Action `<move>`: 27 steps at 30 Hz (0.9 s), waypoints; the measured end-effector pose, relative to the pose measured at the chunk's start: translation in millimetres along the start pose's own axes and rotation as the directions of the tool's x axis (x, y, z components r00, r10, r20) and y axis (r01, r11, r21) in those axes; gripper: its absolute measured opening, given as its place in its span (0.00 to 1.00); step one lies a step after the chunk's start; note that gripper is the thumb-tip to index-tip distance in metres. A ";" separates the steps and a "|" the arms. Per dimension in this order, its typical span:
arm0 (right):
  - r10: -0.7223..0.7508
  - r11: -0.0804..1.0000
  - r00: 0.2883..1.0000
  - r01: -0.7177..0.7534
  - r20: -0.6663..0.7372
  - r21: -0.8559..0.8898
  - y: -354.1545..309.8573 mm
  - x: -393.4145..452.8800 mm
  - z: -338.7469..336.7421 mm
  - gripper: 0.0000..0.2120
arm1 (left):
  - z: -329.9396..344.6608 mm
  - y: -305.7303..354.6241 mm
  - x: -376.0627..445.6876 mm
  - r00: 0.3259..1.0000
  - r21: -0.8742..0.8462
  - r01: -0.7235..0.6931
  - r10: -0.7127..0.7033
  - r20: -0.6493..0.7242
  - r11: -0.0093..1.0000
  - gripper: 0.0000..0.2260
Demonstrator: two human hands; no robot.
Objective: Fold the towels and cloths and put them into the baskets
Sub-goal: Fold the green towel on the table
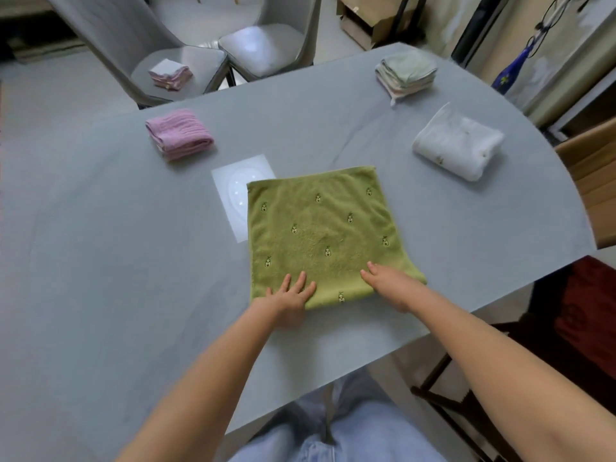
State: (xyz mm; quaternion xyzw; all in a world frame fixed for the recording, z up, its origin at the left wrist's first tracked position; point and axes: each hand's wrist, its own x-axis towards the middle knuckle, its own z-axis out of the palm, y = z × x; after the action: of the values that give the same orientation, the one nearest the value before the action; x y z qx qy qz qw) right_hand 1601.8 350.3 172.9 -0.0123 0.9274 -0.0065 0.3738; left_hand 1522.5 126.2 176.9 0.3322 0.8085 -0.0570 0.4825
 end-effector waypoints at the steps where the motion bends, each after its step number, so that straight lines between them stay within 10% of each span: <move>1: 0.018 0.999 0.996 -0.021 0.089 0.034 -1.9 -6.1 -13.1 0.25 | -10.7 -0.4 -5.5 0.998 -0.053 -0.014 0.017 0.066 0.998 0.28; 4: 0.085 0.994 0.968 -0.100 0.238 0.053 -5.0 -23.5 -46.8 0.05 | -29.2 -2.7 -25.3 0.983 -0.103 0.018 0.002 0.183 0.994 0.18; 7: 0.087 0.994 0.923 -0.105 0.375 0.029 -5.5 -30.4 -65.7 0.14 | -34.5 -9.9 -32.9 0.951 -0.350 0.115 -0.001 0.310 0.930 0.20; 10: 0.126 0.988 0.896 -0.151 0.426 0.027 -6.7 -32.8 -78.4 0.16 | -53.0 -23.3 -32.1 0.989 -0.284 0.045 -0.003 0.146 0.958 0.18; 17: 0.280 0.877 0.960 -0.244 -0.027 0.413 38.8 2.4 -81.6 0.10 | -92.9 -48.5 5.7 0.894 -0.322 0.002 -0.146 -0.423 0.947 0.11; 27: 0.442 0.845 0.847 -0.282 -0.296 0.454 67.6 75.4 -84.8 0.10 | -108.8 -53.6 56.4 0.776 -0.204 0.274 -0.341 -0.531 0.940 0.14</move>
State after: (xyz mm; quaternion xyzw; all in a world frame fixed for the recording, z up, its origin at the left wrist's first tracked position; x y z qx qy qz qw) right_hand 1487.4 416.0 180.3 0.2435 0.9469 -0.1228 0.1705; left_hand 1392.3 156.9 176.0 0.1691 0.9590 0.0110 0.2272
